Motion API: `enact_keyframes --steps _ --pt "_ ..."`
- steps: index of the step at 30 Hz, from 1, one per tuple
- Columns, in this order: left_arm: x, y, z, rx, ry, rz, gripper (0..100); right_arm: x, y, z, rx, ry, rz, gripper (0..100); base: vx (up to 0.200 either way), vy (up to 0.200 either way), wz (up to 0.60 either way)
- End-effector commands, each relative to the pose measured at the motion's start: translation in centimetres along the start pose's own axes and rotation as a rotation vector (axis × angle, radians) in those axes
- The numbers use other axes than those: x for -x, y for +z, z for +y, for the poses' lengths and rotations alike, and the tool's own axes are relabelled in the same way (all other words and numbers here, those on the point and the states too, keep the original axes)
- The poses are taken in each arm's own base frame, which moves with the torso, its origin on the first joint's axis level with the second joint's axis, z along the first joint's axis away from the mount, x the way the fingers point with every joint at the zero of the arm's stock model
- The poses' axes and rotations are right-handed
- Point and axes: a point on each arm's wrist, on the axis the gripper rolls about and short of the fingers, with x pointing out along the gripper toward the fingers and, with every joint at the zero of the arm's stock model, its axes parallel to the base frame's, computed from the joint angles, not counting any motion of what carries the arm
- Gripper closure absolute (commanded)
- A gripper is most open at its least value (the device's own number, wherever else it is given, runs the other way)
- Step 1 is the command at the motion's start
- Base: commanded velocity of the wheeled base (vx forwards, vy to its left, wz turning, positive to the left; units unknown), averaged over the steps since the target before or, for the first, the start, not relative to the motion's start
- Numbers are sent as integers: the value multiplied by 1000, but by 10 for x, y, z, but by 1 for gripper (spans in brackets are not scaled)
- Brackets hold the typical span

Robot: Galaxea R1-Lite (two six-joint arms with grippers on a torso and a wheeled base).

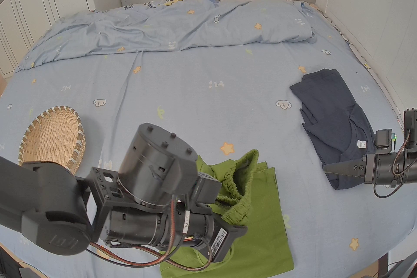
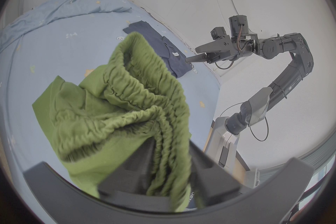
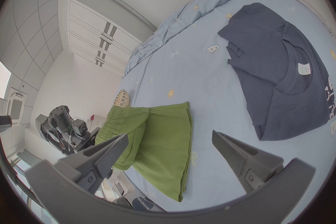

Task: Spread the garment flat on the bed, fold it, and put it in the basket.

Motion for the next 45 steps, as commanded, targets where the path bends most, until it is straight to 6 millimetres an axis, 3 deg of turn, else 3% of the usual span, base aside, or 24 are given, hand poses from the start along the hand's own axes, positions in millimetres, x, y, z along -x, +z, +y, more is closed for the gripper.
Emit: enact_keyframes --steps 1,8,15,16,19,22,23,28,29,31,34,38,40,45 --pt "-25 -5 -8 38 -24 4 0 -3 0 -2 -6 -2 9 0 0 0 0" --pt "-45 -12 -29 66 -133 -143 0 -7 -1 -5 -6 -7 26 0 0 0 0" --pt "-42 -12 -24 130 -153 -227 0 -11 -5 0 10 16 50 0 0 0 0" --pt "-28 -5 -4 189 -107 -273 0 -14 -8 6 25 39 71 0 0 0 0" --pt "2 2 21 269 -56 -354 0 -21 -10 18 57 80 104 0 0 0 0" --pt "17 5 41 318 -2 -393 0 -28 -13 26 83 91 129 0 0 0 0" --pt "27 0 60 372 52 -396 0 -42 -16 31 101 82 166 0 0 0 0" --pt "39 -32 115 541 150 -352 0 -73 -20 44 140 118 252 0 0 0 0" --pt "39 -33 117 547 150 -349 0 -73 -20 44 141 120 255 0 0 0 0" --pt "39 -51 147 618 118 -290 0 -92 -27 53 161 147 319 0 0 0 0" --pt "38 -61 165 666 53 -257 0 -107 -32 63 179 177 364 0 0 0 0" --pt "20 -70 178 695 36 -210 0 -130 -43 67 184 187 431 0 0 0 0" --pt "1 -80 188 682 36 -207 0 -146 -56 64 182 181 493 0 0 0 0" --pt "-13 -87 194 683 31 -199 0 -154 -66 55 156 156 541 0 0 0 0"
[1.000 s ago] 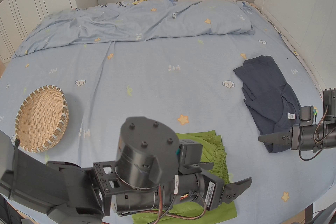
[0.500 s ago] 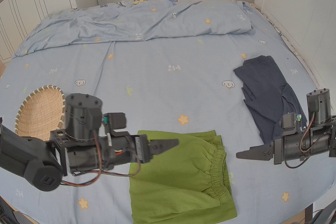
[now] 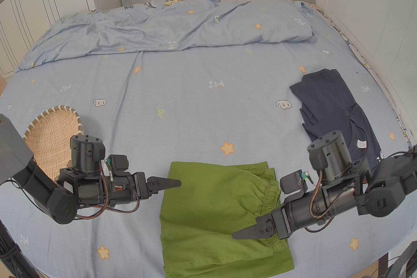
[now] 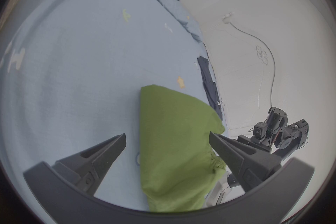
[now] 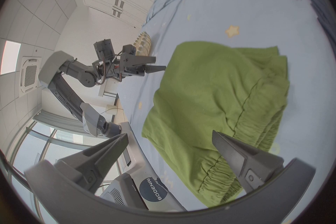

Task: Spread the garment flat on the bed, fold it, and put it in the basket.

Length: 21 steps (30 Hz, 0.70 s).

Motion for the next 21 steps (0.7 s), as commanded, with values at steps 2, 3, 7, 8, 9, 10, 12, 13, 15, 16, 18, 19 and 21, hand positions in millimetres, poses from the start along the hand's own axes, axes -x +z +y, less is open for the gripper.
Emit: enact_keyframes --steps 2,3,7,8,9,10,12,13,15,16,18,19,21 --pt "-24 -18 26 51 35 76 0 -30 -15 -17 -58 -24 115 0 0 0 0" --pt "-26 -20 24 47 29 84 0 -30 -17 -19 -67 -28 123 0 0 0 0" --pt "-31 -22 18 34 9 94 0 -28 -22 -23 -85 -40 134 0 0 0 0" --pt "-32 -25 16 31 3 103 0 -26 -23 -28 -101 -52 130 0 0 0 0" --pt "-35 -28 12 23 -7 114 0 -21 -22 -36 -119 -67 119 0 0 0 0" --pt "-36 -29 11 21 -12 120 0 -19 -22 -40 -134 -77 114 0 0 0 0" --pt "-38 -33 7 17 -19 136 0 -16 -21 -48 -158 -90 104 0 0 0 0" --pt "-39 -35 5 16 -23 145 0 -16 -22 -52 -171 -98 104 0 0 0 0" --pt "-41 -38 2 9 -31 158 0 -16 -21 -58 -187 -109 101 0 0 0 0" --pt "-42 -40 1 7 -34 165 0 -17 -21 -62 -196 -114 102 0 0 0 0" --pt "-44 -43 1 8 -33 176 0 -19 -22 -68 -211 -121 110 0 0 0 0" --pt "-44 -43 1 9 -32 179 0 -20 -22 -69 -215 -123 110 0 0 0 0" --pt "-45 -48 0 10 -32 198 0 -24 -24 -73 -224 -128 127 0 0 0 0"
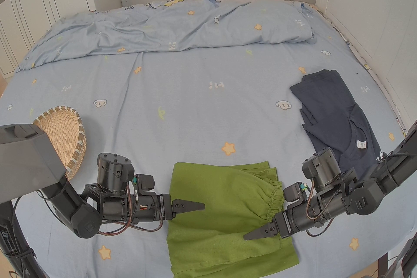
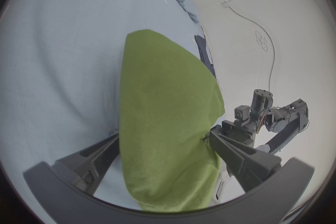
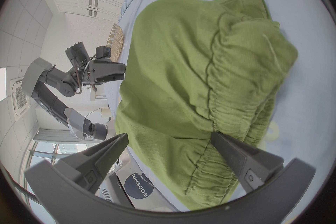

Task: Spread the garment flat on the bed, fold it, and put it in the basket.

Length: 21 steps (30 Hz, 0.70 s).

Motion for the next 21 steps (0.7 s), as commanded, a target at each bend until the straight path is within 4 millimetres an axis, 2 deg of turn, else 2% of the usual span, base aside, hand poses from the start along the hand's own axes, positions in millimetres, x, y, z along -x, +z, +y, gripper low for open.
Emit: enact_keyframes --steps 1,7,14,20,21 --pt "-4 -10 1 12 9 42 0 -9 -2 -11 -33 -28 31 0 0 0 0" --pt "-3 -16 2 22 14 60 0 -9 -1 -12 -34 -27 25 0 0 0 0" --pt "-21 -23 -12 62 -55 62 0 -8 -1 -11 -24 -18 12 0 0 0 0" --pt "-34 -28 -8 65 -41 41 0 -8 -1 -9 -18 -11 10 0 0 0 0" --pt "-34 -28 -8 65 -41 41 100 -8 -1 -9 -18 -11 10 0 0 0 0"
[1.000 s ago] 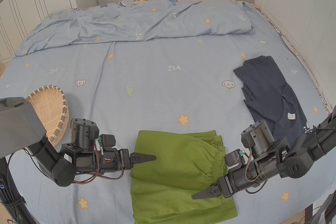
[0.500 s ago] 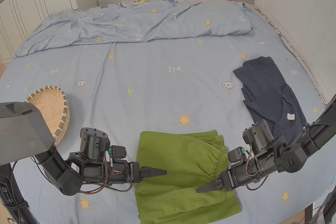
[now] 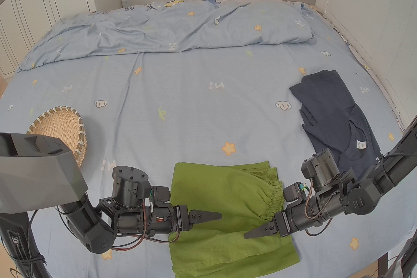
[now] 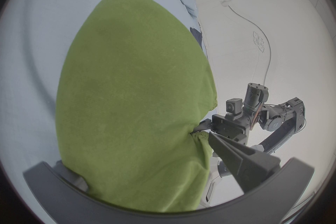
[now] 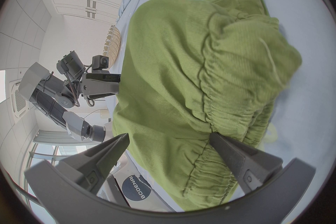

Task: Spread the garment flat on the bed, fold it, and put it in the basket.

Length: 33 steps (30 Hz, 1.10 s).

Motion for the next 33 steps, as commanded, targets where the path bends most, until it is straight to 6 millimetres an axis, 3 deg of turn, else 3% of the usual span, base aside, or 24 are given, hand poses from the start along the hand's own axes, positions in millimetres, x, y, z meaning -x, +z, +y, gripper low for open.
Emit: enact_keyframes --steps 1,11,15,18,21,22,24,26,27,33 --pt "-8 -7 7 14 25 24 100 0 0 2 6 5 -1 0 0 0 0" --pt "8 5 -9 -1 4 -22 100 47 10 31 64 55 -172 0 0 0 0" --pt "20 19 -26 -11 -8 -46 100 80 23 40 74 60 -304 0 0 0 0" --pt "35 35 -33 3 8 -78 100 104 28 46 68 65 -379 0 0 0 0" --pt "63 49 -51 -14 10 -112 100 130 33 42 30 45 -443 0 0 0 0" --pt "66 49 -53 -18 11 -115 100 131 33 41 27 43 -445 0 0 0 0" --pt "89 62 -58 -41 40 -165 100 142 36 41 15 31 -467 0 0 0 0" --pt "89 62 -58 -41 40 -165 100 142 36 41 15 31 -467 0 0 0 0" --pt "105 77 -57 -42 80 -196 100 149 35 41 2 25 -474 0 0 0 0" --pt "112 82 -53 -63 131 -172 100 152 32 41 -3 32 -467 0 0 0 0"
